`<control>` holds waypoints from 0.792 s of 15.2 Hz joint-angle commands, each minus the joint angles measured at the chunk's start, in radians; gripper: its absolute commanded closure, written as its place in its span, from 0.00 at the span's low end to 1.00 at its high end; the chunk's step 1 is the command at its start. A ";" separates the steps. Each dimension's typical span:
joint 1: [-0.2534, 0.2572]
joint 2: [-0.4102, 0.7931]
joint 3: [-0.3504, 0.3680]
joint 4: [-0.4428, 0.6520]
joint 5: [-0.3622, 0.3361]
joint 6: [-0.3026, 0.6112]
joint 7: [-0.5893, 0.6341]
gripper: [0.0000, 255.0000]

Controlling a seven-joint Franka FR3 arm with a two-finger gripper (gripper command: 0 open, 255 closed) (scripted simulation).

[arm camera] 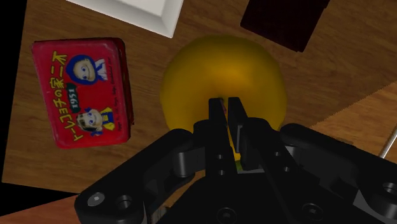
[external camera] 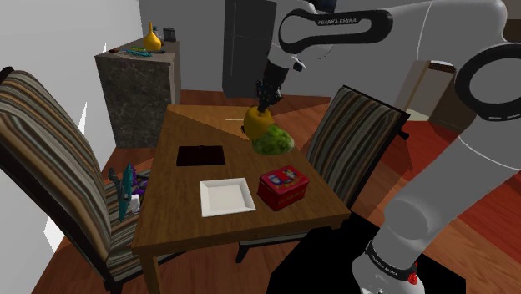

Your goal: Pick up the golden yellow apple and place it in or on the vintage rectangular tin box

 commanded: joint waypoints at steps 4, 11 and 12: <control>0.000 -0.193 -0.039 -0.128 0.045 -0.068 -0.045 1.00; 0.008 -0.436 -0.105 -0.238 0.065 -0.211 -0.089 1.00; 0.009 -0.466 -0.114 -0.247 0.064 -0.232 -0.093 1.00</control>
